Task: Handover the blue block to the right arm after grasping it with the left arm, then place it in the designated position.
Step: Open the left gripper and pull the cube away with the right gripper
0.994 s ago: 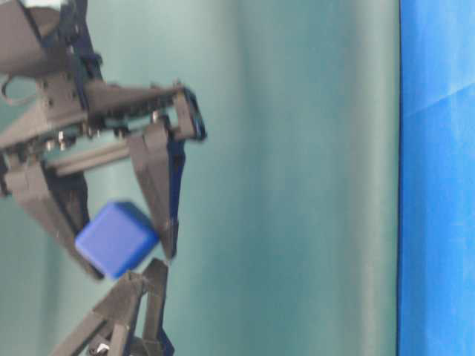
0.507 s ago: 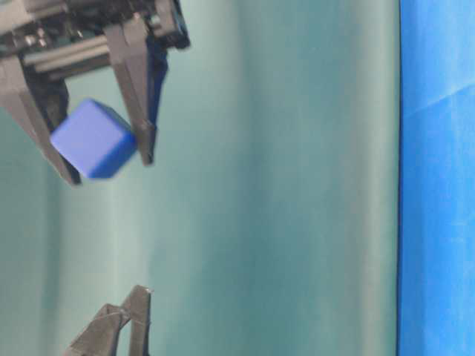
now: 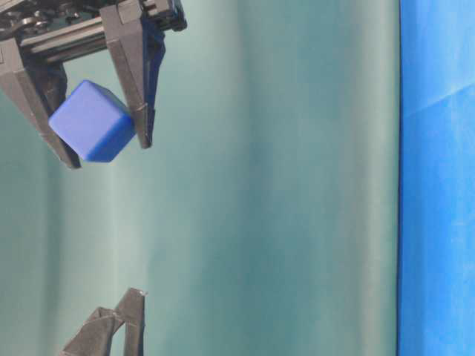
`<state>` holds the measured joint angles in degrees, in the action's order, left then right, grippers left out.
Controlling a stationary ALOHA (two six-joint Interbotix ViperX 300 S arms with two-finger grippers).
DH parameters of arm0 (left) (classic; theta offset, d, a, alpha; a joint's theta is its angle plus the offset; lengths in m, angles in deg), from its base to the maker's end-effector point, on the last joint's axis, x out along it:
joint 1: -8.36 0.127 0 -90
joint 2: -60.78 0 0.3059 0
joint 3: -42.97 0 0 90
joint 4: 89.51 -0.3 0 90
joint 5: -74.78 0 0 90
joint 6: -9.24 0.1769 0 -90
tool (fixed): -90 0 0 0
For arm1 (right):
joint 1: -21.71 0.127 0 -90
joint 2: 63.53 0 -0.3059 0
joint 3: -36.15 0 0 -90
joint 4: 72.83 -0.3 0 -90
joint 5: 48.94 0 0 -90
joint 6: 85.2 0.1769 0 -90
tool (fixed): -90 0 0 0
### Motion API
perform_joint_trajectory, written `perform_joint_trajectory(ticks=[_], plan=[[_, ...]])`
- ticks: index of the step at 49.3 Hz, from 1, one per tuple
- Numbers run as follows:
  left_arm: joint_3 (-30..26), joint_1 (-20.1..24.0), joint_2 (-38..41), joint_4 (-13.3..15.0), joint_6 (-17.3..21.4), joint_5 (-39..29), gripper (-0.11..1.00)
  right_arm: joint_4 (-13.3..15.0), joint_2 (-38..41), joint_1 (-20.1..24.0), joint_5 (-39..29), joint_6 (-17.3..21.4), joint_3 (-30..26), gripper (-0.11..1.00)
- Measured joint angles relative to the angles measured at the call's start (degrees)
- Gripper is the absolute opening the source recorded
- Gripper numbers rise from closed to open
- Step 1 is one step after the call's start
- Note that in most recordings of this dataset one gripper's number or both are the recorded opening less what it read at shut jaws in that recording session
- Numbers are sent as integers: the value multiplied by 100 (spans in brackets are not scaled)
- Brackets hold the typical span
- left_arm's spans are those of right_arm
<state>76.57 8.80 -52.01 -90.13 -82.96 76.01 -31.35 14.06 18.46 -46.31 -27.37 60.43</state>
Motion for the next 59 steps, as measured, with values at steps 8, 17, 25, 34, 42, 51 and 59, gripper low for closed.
perform_joint_trajectory(ticks=[8, 17, 25, 34, 42, 51, 59], plan=[[0, 0, 0, 0, 0, 0, 93, -290, 0, 35, 0, 413, 0, 53], [0, 0, 0, 0, 0, 0, 93, -650, -9, 62, 0, 1529, 0, 53], [0, 0, 0, 0, 0, 0, 93, -826, -53, 114, 0, 2769, 0, 53], [0, 0, 0, 0, 0, 0, 93, -870, -105, 123, 0, 4228, 9, 53], [0, 0, 0, 0, 0, 0, 93, -879, -114, 123, -18, 5414, 9, 53], [0, 0, 0, 0, 0, 0, 93, -879, -141, 123, -149, 6513, 0, 53], [0, 0, 0, 0, 0, 0, 93, -879, -141, 123, -325, 7251, 0, 53]])
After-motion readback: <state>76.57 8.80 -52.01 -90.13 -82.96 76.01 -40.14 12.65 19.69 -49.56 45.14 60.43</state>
